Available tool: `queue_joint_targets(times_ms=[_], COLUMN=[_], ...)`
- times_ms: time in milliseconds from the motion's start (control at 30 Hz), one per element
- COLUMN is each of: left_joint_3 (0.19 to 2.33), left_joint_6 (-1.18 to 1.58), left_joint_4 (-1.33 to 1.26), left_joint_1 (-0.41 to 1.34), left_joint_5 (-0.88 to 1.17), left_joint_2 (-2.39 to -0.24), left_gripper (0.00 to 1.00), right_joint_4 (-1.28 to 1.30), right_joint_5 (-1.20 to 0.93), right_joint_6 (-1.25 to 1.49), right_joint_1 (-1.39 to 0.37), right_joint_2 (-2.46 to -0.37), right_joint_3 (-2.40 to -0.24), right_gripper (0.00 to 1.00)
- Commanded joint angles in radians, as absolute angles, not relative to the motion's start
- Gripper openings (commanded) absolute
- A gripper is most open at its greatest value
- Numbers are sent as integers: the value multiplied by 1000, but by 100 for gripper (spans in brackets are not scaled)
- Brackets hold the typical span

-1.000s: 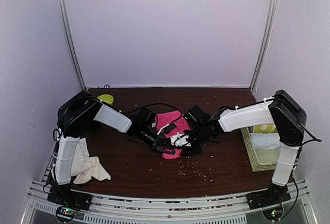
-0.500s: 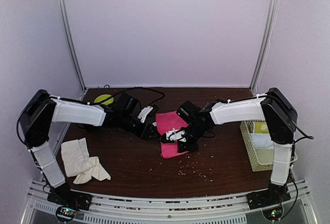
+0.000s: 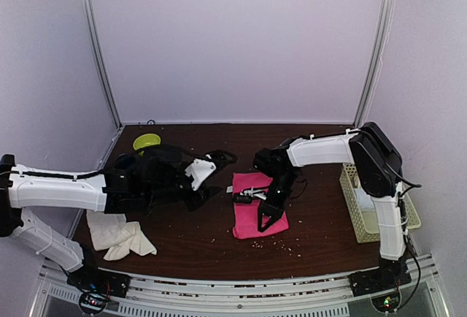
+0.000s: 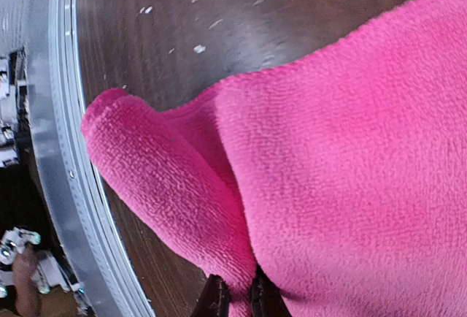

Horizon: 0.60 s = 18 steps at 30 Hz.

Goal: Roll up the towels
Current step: Roll the towel at the center of the board.

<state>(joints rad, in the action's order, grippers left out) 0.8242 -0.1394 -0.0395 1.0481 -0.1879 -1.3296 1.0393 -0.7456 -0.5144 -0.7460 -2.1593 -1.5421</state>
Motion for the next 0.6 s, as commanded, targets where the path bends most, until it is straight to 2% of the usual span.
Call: queue_joint_targets(times_ms=[0,200,567], left_joint_3=[838,942,1055], left_joint_6=[-307,-342,-462], left_joint_4=[-119,-91,-230], left_joint_1=[1149,1205,1224], left_joint_5=[-216,-150,-346], left_joint_2=[-1375,-1584,-1884], left_gripper=[48,45,44], right_joint_4=[1047,1046,1073], right_joint_5=[-741,-774,-799], right_joint_6=[-351,-299,-355], right_joint_1=[-639,-595,-594], right_joint_2=[-2294,-2384,-2381], right_joint_3=[-1652,-1738,-1711], right_gripper=[4,2,3])
